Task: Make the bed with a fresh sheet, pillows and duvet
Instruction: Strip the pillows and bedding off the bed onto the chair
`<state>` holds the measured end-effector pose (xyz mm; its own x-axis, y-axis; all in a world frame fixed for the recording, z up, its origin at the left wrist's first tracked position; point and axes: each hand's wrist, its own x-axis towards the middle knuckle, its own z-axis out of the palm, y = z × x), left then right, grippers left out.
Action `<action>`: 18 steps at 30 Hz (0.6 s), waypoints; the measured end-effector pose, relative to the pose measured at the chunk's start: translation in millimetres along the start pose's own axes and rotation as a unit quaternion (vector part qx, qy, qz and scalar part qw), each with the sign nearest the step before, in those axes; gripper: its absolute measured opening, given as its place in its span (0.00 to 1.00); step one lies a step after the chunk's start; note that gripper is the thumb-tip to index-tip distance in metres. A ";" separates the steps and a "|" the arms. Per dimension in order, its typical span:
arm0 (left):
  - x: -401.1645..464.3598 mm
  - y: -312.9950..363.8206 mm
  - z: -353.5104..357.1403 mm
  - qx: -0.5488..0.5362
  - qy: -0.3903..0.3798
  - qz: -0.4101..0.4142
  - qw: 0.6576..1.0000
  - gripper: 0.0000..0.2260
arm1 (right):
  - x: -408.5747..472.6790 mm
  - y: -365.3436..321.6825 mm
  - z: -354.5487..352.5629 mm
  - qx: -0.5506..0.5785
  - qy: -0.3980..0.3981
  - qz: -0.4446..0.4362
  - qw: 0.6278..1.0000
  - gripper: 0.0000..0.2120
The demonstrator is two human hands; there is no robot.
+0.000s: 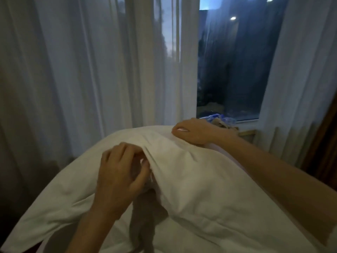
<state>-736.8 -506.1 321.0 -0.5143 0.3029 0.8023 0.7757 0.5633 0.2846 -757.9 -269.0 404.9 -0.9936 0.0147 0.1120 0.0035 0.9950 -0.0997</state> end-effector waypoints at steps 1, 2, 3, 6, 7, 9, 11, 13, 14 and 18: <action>0.6 -5.4 -1.3 -0.003 -0.072 0.023 0.997 0.12 | -16.3 -6.0 0.0 0.029 0.017 -0.004 0.999 0.22; -0.2 -14.6 -1.7 0.002 -0.131 0.038 0.991 0.20 | -33.0 -10.9 2.9 0.053 0.032 -0.005 0.998 0.22; -2.2 -27.8 -1.4 0.033 -0.147 0.060 0.987 0.26 | -49.9 -17.2 5.4 0.068 0.047 -0.012 0.997 0.24; -12.5 -67.2 -3.9 0.201 -0.160 0.104 0.961 0.43 | -98.9 -35.7 19.0 0.051 0.028 -0.048 0.997 0.36; -15.7 -77.6 -5.2 0.227 -0.169 0.103 0.954 0.47 | -107.6 -39.5 25.9 0.029 0.003 -0.049 0.998 0.41; -24.1 -87.2 -5.6 0.223 -0.175 0.089 0.955 0.51 | -111.0 -41.6 42.4 -0.058 0.004 -0.056 0.997 0.49; -33.0 -86.4 -4.5 0.177 -0.153 0.062 0.970 0.44 | -105.0 -41.7 55.3 -0.117 0.033 -0.050 0.991 0.55; -34.6 -83.8 -10.3 0.087 -0.122 0.009 0.989 0.37 | -98.7 -41.3 63.0 -0.134 0.054 -0.040 0.989 0.56; -31.5 -84.8 -17.8 0.041 -0.107 -0.015 0.993 0.34 | -96.7 -40.2 65.6 -0.143 0.062 -0.035 0.987 0.55; -5.1 -105.0 -58.1 0.043 0.043 0.038 0.997 0.14 | -98.7 -39.9 65.1 -0.131 0.103 -0.026 0.986 0.43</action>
<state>-794.4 -611.5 317.5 -0.4188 0.2815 0.8634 0.7752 0.6060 0.1785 -667.3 -316.5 333.5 -0.9493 -0.0436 0.3112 0.0098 0.9857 0.1679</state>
